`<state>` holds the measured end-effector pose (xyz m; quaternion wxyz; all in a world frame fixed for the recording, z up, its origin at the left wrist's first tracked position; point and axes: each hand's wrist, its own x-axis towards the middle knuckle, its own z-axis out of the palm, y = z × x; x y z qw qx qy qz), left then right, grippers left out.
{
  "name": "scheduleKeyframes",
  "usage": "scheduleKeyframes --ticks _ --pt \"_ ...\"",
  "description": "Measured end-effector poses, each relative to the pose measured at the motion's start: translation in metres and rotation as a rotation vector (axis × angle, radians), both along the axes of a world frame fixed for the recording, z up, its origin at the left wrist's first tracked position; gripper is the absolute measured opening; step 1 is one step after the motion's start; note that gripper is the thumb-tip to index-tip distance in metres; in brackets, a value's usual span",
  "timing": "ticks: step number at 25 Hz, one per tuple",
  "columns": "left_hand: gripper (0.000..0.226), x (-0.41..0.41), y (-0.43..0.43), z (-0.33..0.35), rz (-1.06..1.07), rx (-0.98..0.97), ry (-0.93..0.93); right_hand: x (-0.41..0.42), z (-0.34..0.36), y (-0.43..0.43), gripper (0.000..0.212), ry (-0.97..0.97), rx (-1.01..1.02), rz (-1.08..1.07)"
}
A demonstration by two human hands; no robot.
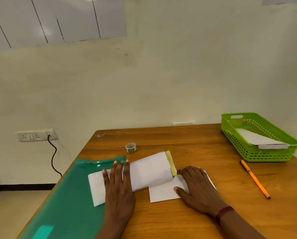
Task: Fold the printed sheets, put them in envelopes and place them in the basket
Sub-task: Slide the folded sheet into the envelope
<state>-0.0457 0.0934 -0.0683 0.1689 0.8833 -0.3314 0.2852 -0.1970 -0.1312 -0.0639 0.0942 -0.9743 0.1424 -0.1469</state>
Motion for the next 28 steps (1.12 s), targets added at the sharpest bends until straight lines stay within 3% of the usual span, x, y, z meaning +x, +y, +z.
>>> scheduleKeyframes --ticks 5,9,13,16,21,28 --pt "0.095 0.002 0.002 0.001 0.003 -0.031 0.059 -0.003 -0.007 0.003 0.048 -0.134 -0.020 -0.063" --pt "0.094 0.000 0.002 0.003 0.046 -0.063 0.101 -0.008 -0.003 -0.005 0.026 -0.342 -0.069 -0.340" --pt "0.095 0.001 0.004 0.002 0.036 -0.057 0.101 -0.013 0.011 -0.010 0.015 -0.650 0.047 -0.591" --pt "0.094 0.001 0.004 0.003 0.022 -0.048 0.093 -0.014 0.014 -0.003 0.015 -0.777 0.131 -0.622" --pt "0.091 -0.002 0.003 0.004 -0.015 -0.058 0.080 -0.015 0.011 -0.003 0.029 -0.729 0.048 -0.544" --pt "0.092 -0.004 0.004 0.005 -0.035 -0.055 0.033 -0.013 0.009 0.003 0.027 -0.574 -0.135 -0.454"
